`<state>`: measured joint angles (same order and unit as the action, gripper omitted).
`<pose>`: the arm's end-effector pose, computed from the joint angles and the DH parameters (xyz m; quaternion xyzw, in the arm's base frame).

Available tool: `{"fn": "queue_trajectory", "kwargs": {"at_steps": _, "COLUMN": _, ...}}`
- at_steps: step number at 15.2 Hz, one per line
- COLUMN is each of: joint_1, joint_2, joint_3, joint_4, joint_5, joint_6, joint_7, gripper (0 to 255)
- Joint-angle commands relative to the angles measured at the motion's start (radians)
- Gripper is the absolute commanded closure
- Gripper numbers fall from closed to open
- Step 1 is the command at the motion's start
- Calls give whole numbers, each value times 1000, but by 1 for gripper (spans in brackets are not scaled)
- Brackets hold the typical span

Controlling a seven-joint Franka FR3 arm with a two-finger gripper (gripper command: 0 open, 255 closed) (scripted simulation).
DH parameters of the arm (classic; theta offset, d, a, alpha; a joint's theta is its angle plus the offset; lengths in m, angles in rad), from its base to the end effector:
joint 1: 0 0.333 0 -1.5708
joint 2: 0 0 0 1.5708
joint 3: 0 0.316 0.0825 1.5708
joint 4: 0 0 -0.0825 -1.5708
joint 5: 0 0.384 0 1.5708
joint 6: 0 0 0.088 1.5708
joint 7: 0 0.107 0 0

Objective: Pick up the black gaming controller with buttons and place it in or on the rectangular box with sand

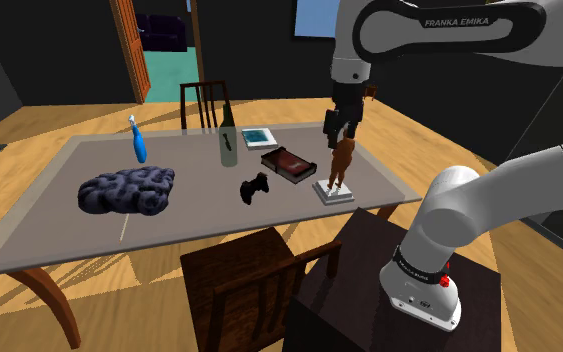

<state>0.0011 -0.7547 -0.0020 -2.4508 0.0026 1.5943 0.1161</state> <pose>0.3116 -0.0001 0.5382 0.9970 -0.0582 -0.0509 0.0010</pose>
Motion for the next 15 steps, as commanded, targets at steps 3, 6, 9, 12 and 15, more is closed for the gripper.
{"fn": "queue_trajectory", "kwargs": {"at_steps": 3, "joint_1": -3, "joint_2": 54, "joint_3": 19, "joint_4": -13, "joint_5": 6, "joint_6": 72, "joint_7": 36, "gripper": 0}}
{"fn": "queue_trajectory", "kwargs": {"at_steps": 6, "joint_1": -9, "joint_2": 146, "joint_3": 46, "joint_4": -20, "joint_5": 10, "joint_6": 178, "joint_7": 90, "gripper": 0}}
{"fn": "queue_trajectory", "kwargs": {"at_steps": 9, "joint_1": -16, "joint_2": 248, "joint_3": 72, "joint_4": -13, "joint_5": 8, "joint_6": 280, "joint_7": 144, "gripper": 0}}
{"fn": "queue_trajectory", "kwargs": {"at_steps": 12, "joint_1": -25, "joint_2": 358, "joint_3": 94, "joint_4": 9, "joint_5": -1, "joint_6": 374, "joint_7": 201, "gripper": 0}}
{"fn": "queue_trajectory", "kwargs": {"at_steps": 15, "joint_1": -35, "joint_2": 474, "joint_3": 113, "joint_4": 44, "joint_5": -20, "joint_6": 459, "joint_7": 261, "gripper": 0}}
